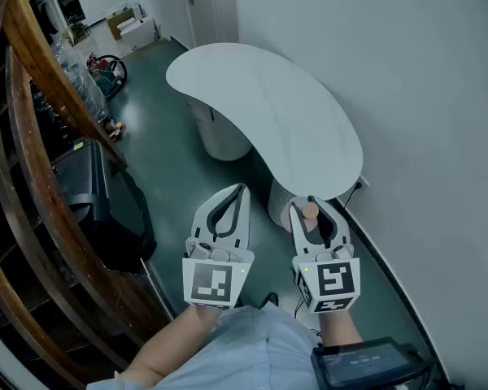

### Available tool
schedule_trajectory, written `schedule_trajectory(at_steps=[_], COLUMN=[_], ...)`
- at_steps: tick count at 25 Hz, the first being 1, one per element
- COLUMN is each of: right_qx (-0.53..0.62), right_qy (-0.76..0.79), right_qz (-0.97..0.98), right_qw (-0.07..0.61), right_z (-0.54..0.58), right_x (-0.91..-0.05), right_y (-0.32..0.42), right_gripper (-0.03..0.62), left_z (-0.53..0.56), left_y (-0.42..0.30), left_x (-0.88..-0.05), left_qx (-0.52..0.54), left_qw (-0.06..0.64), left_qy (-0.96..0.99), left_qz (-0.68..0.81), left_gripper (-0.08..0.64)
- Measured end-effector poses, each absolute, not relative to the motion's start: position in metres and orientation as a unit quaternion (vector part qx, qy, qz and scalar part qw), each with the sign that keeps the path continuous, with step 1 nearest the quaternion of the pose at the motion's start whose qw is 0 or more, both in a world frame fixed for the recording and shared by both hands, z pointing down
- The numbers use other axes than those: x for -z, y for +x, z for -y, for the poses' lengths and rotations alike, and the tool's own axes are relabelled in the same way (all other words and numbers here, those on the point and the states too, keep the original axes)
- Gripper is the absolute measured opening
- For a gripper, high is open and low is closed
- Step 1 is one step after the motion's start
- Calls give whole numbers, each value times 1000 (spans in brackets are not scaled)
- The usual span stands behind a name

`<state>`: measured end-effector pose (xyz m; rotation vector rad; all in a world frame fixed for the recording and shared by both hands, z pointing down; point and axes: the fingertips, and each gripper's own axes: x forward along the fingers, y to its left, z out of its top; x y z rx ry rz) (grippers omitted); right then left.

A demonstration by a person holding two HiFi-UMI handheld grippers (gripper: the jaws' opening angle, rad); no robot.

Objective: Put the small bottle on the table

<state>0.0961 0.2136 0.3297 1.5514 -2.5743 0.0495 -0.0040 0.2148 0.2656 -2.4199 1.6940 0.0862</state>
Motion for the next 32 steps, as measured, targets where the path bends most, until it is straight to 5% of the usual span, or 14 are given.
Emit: schedule_trajectory(at_steps=[32], right_qx=[-24], right_qy=[471], right_qz=[879], right_qw=[77], right_z=[-159], right_x=[-349], right_y=[93], right_gripper=[127], left_z=[-179], left_y=[-8], left_x=[-288], left_qx=[-14], left_qw=[83], left_qy=[-783], left_qz=[-616], left_gripper=[0])
